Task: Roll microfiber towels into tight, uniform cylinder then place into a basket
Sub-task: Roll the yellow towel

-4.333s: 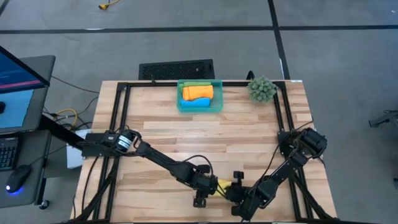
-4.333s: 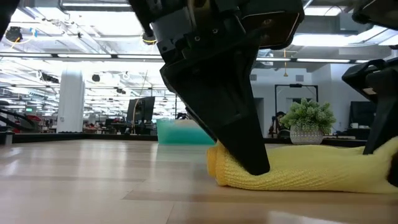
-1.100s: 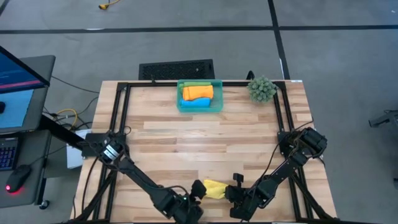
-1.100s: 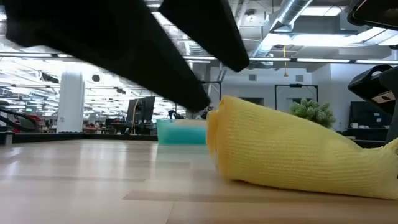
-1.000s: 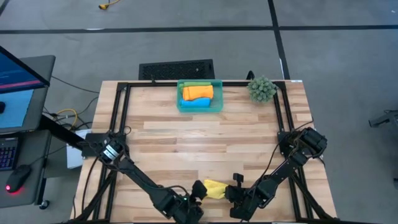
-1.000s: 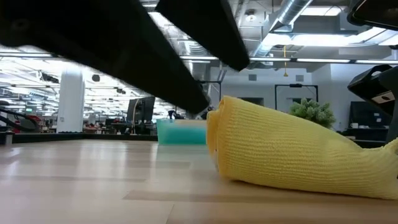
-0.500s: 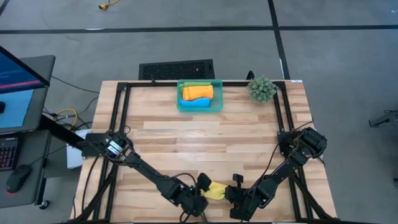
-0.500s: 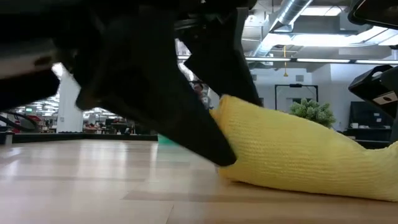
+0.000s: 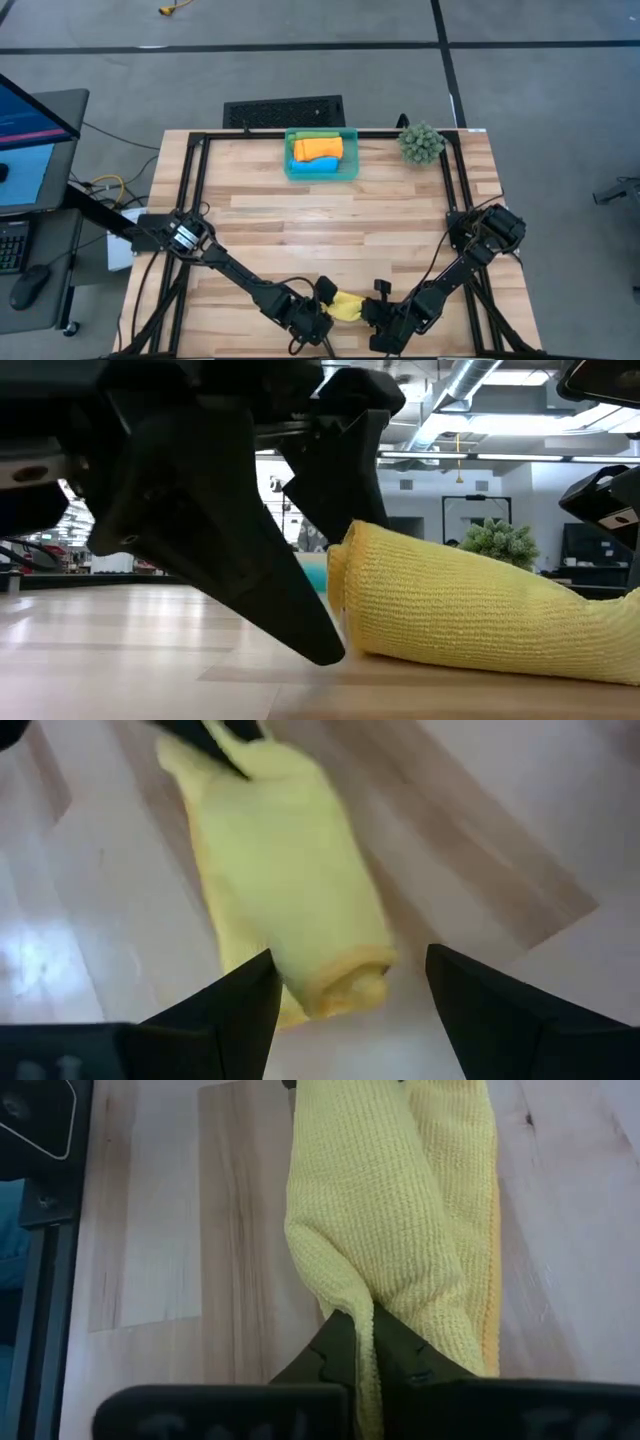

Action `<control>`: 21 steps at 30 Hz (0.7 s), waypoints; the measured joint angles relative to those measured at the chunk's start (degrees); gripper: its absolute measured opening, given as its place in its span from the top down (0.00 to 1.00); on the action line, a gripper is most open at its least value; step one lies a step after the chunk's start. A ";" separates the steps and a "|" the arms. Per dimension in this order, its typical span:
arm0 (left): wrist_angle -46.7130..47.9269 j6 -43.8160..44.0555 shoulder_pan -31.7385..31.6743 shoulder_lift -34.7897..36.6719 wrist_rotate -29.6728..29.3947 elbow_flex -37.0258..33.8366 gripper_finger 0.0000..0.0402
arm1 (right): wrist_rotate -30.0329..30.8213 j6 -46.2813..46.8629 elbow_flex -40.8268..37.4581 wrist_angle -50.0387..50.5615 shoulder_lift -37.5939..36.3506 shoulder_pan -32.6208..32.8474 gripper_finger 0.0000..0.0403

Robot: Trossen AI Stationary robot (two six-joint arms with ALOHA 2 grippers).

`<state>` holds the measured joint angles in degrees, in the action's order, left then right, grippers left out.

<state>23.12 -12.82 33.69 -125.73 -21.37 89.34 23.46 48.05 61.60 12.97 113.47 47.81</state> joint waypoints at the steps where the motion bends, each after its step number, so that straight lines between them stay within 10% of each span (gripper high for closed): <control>1: 0.25 0.01 0.00 0.00 -0.98 0.00 0.40 | -0.02 0.00 0.00 0.00 0.00 -0.02 0.93; 7: 0.81 -4.49 1.27 1.55 -15.28 0.98 0.40 | -0.02 0.03 0.01 -0.03 0.00 -0.02 0.94; 21: -1.27 -4.03 5.95 2.97 -12.68 2.56 0.40 | -0.02 0.04 0.00 -0.22 0.00 -0.02 0.93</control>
<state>21.85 -16.85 39.65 -122.76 -34.06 91.90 23.44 48.10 61.60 12.75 113.47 47.79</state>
